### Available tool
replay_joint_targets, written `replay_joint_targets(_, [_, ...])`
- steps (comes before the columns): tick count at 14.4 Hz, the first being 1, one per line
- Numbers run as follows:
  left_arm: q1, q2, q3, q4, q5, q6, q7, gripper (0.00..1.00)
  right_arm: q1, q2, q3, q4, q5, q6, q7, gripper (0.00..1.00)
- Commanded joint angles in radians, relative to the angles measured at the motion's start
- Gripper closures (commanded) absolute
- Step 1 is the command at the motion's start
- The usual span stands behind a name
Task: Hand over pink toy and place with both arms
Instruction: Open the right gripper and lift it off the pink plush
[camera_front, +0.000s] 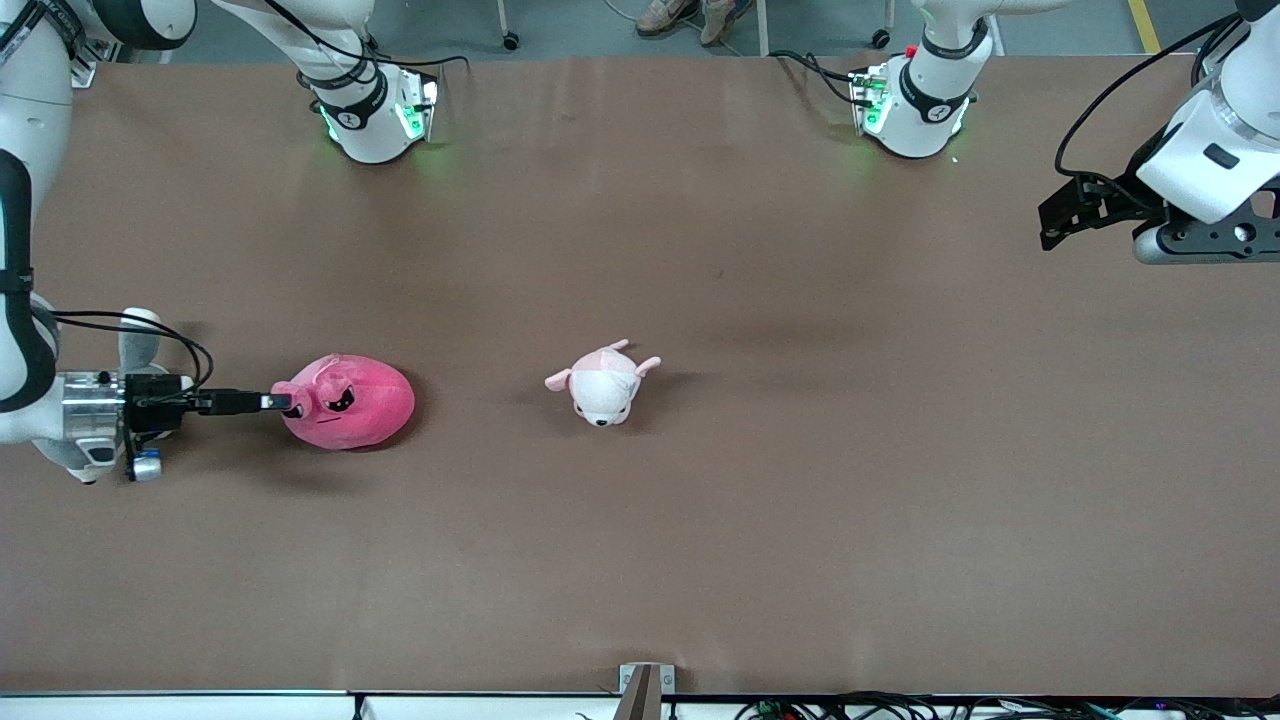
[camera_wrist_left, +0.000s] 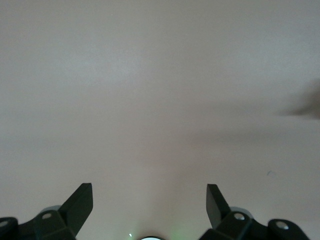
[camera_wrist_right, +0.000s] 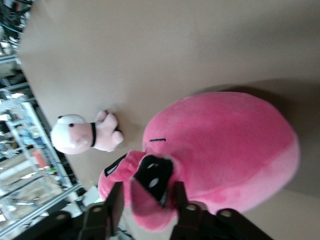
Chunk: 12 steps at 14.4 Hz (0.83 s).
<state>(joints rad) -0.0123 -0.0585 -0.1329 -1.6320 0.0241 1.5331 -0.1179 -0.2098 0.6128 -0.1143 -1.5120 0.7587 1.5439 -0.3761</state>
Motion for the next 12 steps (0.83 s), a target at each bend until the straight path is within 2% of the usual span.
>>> replay_joint_targets(1, [0.003,-0.015,-0.001,-0.008,-0.018,-0.002,0.015,0.0,-0.011,-0.068,0.015,0.076,-0.099,-0.04,0.109,0.0])
replay_joint_targets(4, [0.002,-0.017,-0.001,-0.006,-0.019,-0.002,0.015,0.0,0.007,-0.143,0.022,0.157,-0.258,-0.062,0.152,0.0])
replay_joint_targets(6, [0.002,-0.018,-0.001,-0.006,-0.019,-0.002,0.014,0.0,0.064,-0.204,0.018,0.194,-0.378,-0.062,0.178,0.0])
replay_joint_targets(10, [0.003,-0.021,-0.001,-0.011,-0.019,-0.004,0.015,0.0,0.15,-0.355,0.019,0.199,-0.507,-0.062,0.321,0.0])
replay_joint_targets(12, [0.005,-0.024,-0.001,-0.012,-0.019,-0.004,0.015,0.0,0.21,-0.421,0.019,0.2,-0.638,-0.062,0.327,0.0])
